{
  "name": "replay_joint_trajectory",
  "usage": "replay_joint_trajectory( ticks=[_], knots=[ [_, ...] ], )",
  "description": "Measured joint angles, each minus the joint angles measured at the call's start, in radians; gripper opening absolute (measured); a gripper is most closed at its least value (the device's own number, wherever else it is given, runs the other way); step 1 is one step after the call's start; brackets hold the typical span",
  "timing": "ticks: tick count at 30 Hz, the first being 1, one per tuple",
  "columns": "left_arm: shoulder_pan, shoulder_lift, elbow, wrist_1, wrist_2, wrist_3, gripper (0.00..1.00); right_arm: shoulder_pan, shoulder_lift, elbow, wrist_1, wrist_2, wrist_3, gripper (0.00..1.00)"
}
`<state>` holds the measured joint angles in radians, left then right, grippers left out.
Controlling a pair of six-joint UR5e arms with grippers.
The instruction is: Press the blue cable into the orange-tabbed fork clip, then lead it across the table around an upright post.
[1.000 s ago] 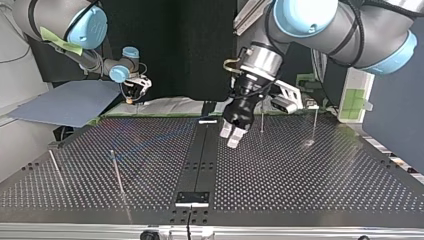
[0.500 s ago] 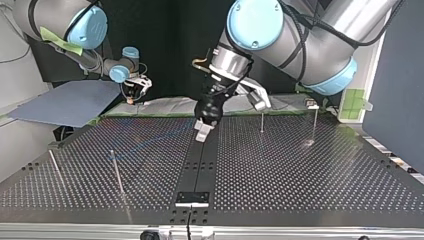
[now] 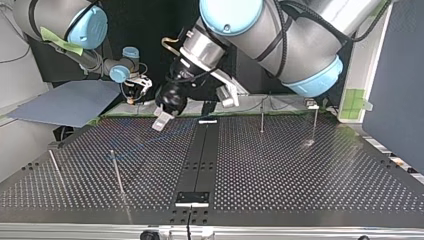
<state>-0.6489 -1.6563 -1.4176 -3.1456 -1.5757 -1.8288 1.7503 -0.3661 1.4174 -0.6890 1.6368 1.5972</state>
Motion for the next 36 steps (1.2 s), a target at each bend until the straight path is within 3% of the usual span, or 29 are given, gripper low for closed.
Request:
replay_joint_trajectory(
  ticks=[7, 13, 25, 36],
  knots=[
    [0.000, -0.026, 0.070, -0.008, 0.053, -0.072, 1.00, 0.003, 0.000, 0.000, 0.000, 0.000, 0.001, 0.01],
    [-0.009, -0.089, 0.137, -0.063, 0.061, -0.123, 1.00, 0.004, 0.000, 0.000, 0.000, 0.000, 0.001, 0.01],
    [-0.015, -0.201, 0.264, -0.105, 0.044, -0.123, 1.00, 0.007, 0.000, 0.000, 0.000, 0.000, 0.001, 0.01],
    [-0.017, -0.215, 0.279, -0.118, 0.081, -0.100, 1.00, 0.009, 0.000, 0.000, 0.000, 0.000, 0.001, 0.01]
  ],
)
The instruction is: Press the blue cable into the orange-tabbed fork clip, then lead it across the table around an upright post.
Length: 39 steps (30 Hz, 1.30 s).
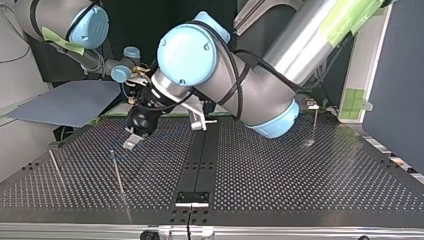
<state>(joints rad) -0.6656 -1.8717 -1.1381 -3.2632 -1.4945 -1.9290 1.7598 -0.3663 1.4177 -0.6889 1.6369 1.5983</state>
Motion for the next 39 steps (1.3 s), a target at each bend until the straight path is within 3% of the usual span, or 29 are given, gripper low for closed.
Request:
replay_joint_trajectory(
  ticks=[7, 20, 26, 39],
  knots=[
    [-0.008, -0.040, 0.000, -0.043, 0.001, 0.063, 1.00, 0.002, 0.000, 0.000, 0.000, 0.000, 0.000, 0.01],
    [-0.018, -0.080, 0.021, -0.057, -0.029, 0.188, 1.00, 0.003, 0.000, 0.000, 0.000, 0.000, 0.000, 0.01],
    [-0.031, -0.135, 0.054, -0.089, -0.084, 0.243, 1.00, 0.005, 0.000, 0.000, -0.001, 0.000, 0.000, 0.01],
    [-0.042, -0.148, 0.058, -0.115, -0.221, 0.253, 1.00, 0.011, 0.000, -0.001, -0.001, 0.000, 0.000, 0.01]
  ],
)
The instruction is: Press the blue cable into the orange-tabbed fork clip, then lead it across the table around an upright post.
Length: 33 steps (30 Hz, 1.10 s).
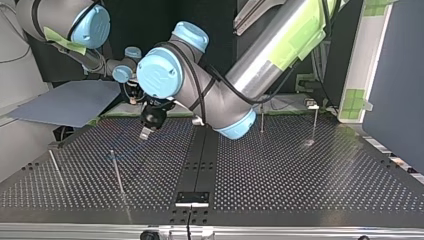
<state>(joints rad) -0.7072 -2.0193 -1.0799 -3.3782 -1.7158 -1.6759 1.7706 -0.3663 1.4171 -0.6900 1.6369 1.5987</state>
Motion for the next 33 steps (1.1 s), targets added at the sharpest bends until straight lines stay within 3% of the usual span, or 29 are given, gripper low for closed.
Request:
replay_joint_trajectory(
  ticks=[19, 33],
  knots=[
    [-0.011, 0.000, 0.000, 0.000, -0.181, 0.002, 1.00, 0.000, 0.000, 0.000, -0.004, 0.000, 0.000, 0.01],
    [-0.013, 0.000, 0.000, 0.015, -0.192, -0.008, 1.00, 0.001, 0.000, 0.000, -0.002, 0.000, 0.000, 0.01]
  ],
)
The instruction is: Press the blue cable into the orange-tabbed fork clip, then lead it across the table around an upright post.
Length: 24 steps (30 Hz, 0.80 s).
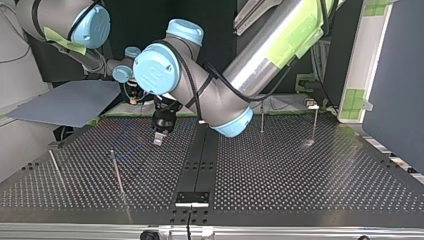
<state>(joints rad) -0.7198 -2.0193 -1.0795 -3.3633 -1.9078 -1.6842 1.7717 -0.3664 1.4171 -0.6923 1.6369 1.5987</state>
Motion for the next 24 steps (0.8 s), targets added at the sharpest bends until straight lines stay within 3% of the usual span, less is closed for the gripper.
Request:
replay_joint_trajectory(
  ticks=[16, 24],
  knots=[
    [-0.004, -0.001, 0.035, 0.147, 0.139, -0.145, 1.00, 0.003, 0.000, -0.001, 0.001, 0.000, 0.000, 0.01],
    [-0.005, -0.009, 0.042, 0.161, 0.221, -0.228, 1.00, 0.005, 0.000, -0.002, 0.002, 0.000, 0.000, 0.01]
  ],
)
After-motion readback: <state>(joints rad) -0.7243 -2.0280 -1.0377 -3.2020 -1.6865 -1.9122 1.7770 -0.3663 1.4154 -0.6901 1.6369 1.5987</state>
